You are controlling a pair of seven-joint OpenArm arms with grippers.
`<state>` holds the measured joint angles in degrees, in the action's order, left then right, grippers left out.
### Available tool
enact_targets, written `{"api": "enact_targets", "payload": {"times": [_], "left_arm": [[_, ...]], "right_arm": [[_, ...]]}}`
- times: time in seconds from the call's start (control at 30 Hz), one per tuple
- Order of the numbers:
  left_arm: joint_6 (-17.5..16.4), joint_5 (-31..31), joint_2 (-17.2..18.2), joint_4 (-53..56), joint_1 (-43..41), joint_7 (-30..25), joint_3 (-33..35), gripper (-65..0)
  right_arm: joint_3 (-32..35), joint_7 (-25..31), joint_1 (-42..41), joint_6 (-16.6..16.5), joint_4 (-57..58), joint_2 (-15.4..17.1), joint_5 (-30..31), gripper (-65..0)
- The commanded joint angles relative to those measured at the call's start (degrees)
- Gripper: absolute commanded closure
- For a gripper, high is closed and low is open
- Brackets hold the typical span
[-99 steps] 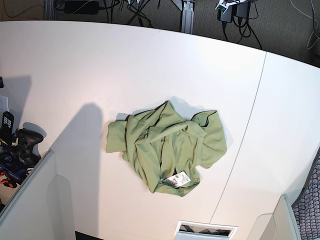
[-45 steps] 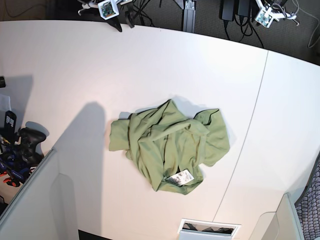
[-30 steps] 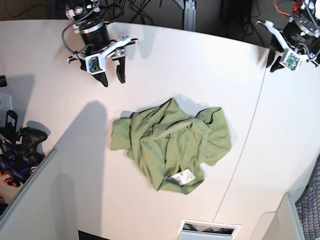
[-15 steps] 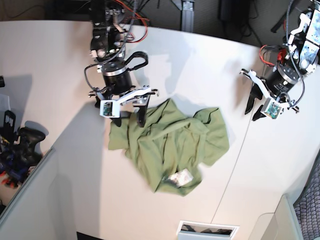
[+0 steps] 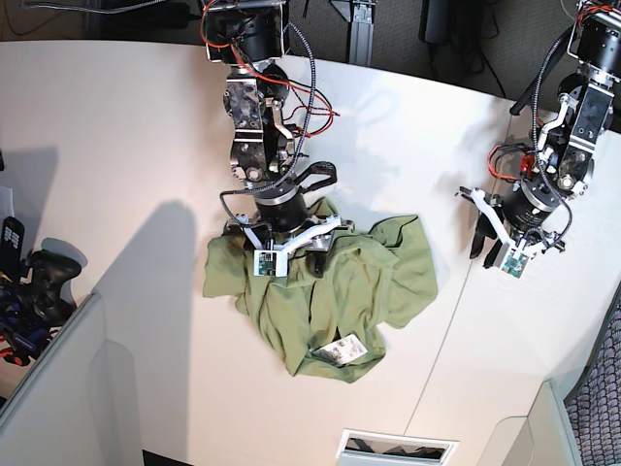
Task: Layout the t-shirt on the table in an organized manner, then fold the t-shirt properly
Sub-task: 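Lower both grippers toward the crumpled green t-shirt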
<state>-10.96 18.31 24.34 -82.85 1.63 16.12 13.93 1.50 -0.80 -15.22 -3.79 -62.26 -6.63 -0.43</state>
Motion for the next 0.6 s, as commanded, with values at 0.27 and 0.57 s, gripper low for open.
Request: {"api": "enact_targets", "payload": {"times": [0.27, 0.57], "left_arm": [[0.24, 0.17, 0.48, -0.81, 1.18, 0.57, -0.35, -21.5], [0.24, 0.22, 1.44, -0.81, -0.28, 3.23, -0.46, -21.5]], "right_arm": [[0.02, 3.56, -3.41, -0.09, -2.84, -1.03, -4.72, 0.0], [0.37, 3.08, -4.02, -8.41, -22.51, -1.20, 0.55, 0.0]]}}
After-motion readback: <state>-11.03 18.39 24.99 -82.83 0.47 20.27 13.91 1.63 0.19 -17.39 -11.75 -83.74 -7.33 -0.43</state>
